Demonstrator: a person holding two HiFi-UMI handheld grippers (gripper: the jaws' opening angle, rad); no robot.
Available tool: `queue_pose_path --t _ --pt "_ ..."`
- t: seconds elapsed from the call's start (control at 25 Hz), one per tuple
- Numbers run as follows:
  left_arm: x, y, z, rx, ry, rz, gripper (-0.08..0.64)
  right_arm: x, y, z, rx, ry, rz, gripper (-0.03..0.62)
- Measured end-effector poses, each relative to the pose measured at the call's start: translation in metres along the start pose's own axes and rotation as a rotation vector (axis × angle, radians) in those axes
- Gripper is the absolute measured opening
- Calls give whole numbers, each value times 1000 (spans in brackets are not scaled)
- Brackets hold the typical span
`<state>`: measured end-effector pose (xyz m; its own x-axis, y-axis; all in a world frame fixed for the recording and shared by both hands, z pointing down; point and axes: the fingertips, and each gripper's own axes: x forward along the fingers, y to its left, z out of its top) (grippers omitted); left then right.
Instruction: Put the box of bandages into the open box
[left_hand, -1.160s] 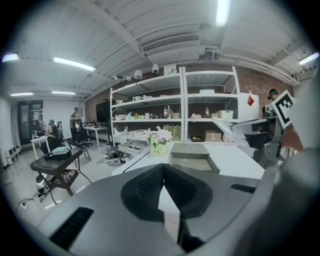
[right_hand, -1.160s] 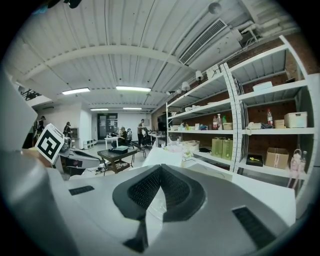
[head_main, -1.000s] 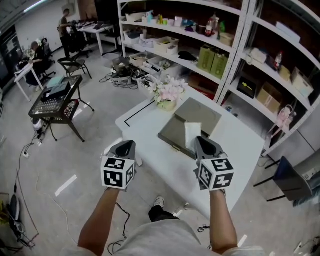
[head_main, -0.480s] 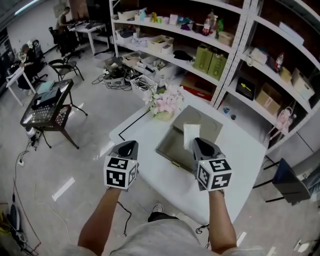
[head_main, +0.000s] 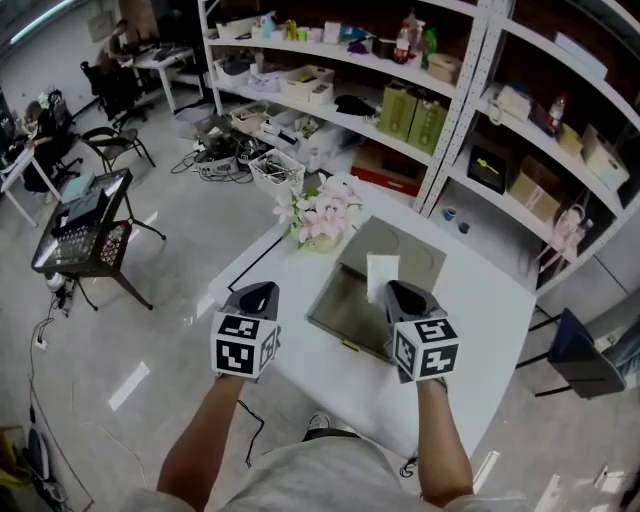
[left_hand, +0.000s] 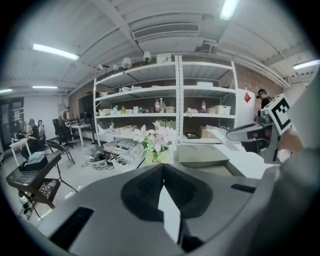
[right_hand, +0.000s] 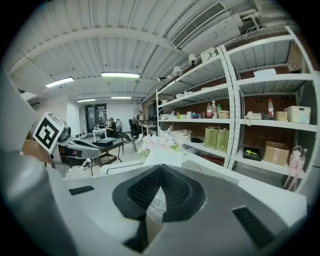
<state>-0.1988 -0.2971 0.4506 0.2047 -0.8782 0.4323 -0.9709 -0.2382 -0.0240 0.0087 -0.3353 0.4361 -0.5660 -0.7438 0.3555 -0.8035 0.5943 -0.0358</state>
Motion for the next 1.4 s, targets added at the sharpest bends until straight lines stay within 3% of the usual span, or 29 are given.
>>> queue_pose_path --t 0.64,1.4 --pt "46 -8 -15 0 61 -80 3 37 -12 -68 -38 196 -20 5" --pt "72 5 -11 62 89 -216 3 59 -4 -122 17 347 -95 5"
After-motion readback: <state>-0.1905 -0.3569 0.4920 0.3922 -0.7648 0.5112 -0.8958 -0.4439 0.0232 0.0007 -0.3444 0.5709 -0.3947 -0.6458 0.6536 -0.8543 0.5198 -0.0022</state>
